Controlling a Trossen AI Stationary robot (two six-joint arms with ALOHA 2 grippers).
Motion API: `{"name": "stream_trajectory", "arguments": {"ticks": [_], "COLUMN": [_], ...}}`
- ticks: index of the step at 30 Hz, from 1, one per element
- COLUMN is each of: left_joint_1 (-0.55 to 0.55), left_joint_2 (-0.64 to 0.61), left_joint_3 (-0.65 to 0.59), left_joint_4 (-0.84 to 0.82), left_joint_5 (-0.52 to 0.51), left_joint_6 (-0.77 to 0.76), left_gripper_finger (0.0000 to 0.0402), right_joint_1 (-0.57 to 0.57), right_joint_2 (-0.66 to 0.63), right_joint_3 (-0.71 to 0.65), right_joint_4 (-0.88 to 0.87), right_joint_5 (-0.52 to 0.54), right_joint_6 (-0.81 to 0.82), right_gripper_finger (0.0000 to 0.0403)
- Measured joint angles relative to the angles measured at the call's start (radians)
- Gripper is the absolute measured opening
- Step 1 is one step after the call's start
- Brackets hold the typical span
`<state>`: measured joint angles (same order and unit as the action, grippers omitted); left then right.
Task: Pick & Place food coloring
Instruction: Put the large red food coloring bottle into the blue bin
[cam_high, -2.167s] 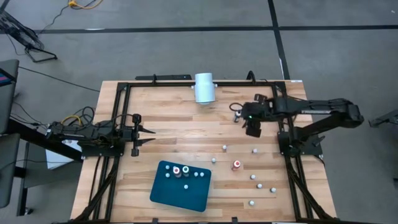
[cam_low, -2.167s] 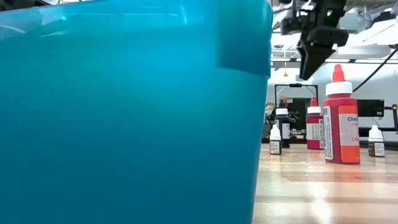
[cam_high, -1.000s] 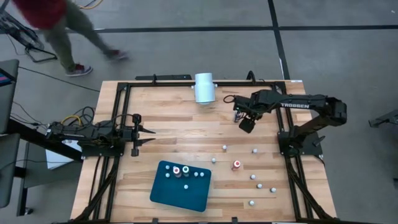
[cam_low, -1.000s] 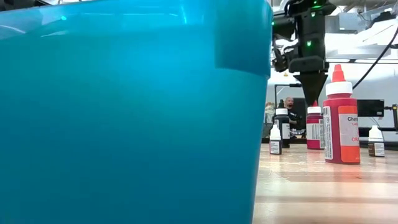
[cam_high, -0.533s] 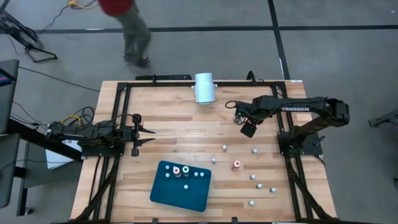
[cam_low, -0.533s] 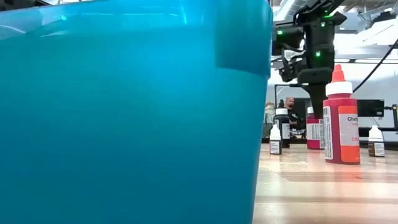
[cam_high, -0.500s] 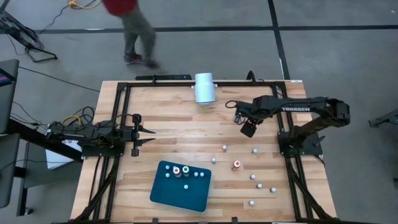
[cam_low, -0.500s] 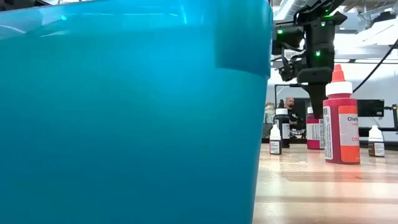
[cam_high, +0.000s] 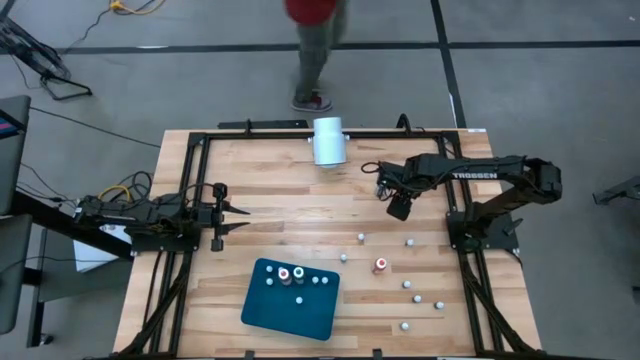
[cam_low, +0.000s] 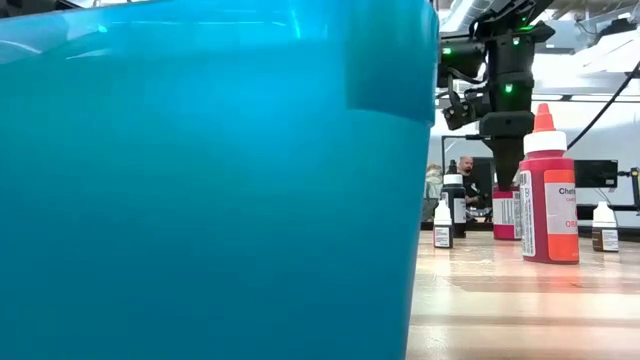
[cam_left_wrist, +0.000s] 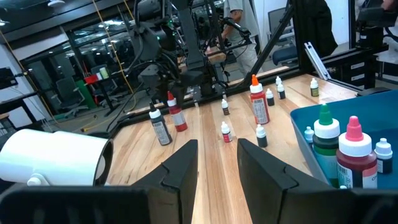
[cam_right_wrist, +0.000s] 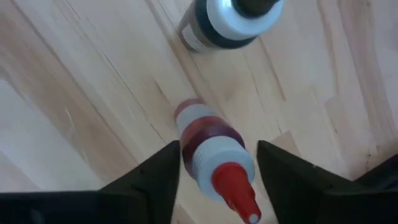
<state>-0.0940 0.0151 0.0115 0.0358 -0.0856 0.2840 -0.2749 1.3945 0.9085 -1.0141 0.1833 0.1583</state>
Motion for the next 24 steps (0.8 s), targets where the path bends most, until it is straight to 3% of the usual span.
{"name": "stream_trajectory", "arguments": {"ticks": [7,17,24], "left_joint_1": [0.000,0.000,0.000], "left_joint_2": [0.000,0.000,0.000], "left_joint_3": [0.000,0.000,0.000], "left_joint_4": [0.000,0.000,0.000], "left_joint_5": [0.000,0.000,0.000], "left_joint_6": [0.000,0.000,0.000], "left_gripper_finger": [0.0105,0.0105,0.0105], "right_joint_1": [0.003,0.017,0.054], "right_joint_2": [-0.003,-0.013,-0.065], "right_joint_3": [0.005,0.006,0.027], "right_joint_4": [0.006,-0.032,-0.037], "right_joint_5": [-0.008,-0.031,-0.130], "right_joint_6": [-0.001,-0.023,-0.062], "right_gripper_finger": [0.0111,0.0120,0.0106]}}
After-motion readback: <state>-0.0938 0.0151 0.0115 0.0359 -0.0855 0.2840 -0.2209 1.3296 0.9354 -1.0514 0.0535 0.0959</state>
